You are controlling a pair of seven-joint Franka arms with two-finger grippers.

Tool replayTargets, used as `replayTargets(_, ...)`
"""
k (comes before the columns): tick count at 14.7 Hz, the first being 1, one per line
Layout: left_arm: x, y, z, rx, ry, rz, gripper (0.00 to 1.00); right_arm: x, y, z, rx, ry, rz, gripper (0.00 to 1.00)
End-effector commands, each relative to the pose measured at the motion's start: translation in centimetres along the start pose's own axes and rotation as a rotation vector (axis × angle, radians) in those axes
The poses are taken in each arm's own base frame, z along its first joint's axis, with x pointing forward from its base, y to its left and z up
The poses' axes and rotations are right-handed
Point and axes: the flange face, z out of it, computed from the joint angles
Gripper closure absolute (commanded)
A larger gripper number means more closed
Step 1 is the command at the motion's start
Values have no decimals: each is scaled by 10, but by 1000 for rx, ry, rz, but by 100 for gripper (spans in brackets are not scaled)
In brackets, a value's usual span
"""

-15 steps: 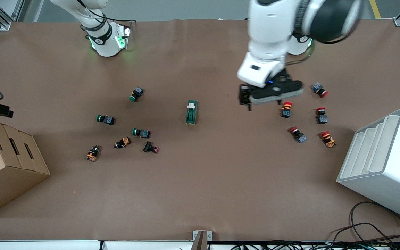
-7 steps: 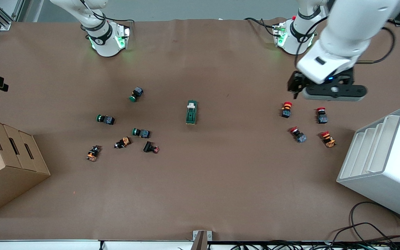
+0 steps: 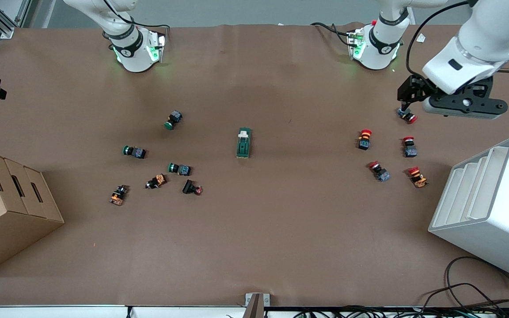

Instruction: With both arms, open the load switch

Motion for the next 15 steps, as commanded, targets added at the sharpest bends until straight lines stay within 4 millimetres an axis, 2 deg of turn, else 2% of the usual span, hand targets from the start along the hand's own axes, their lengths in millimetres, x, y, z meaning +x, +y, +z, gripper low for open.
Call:
replayTargets(1, -16, -11, -3, -26, -1, 6, 0, -15, -1, -1, 19, -5, -2, 0)
replayTargets(5, -30, -14, -4, -68, -15, -3, 0, -16, 1, -2, 35, 1, 74, 0)
replayTargets(6, -30, -15, -5, -68, -12, -1, 0, -16, 2, -2, 37, 2, 79, 0)
replayTargets(8, -28, -35, -8, -68, -5, -30, 0, -17, 3, -3, 37, 2, 80, 0)
replayTargets(9, -26, -39, -9, -63, 0, -17, 0, -16, 2, -3, 37, 2, 79, 0)
replayTargets(15, -21, -43, -14, -20, 14, 34, 0, -27, 8, -15, 39, 29, 90, 0)
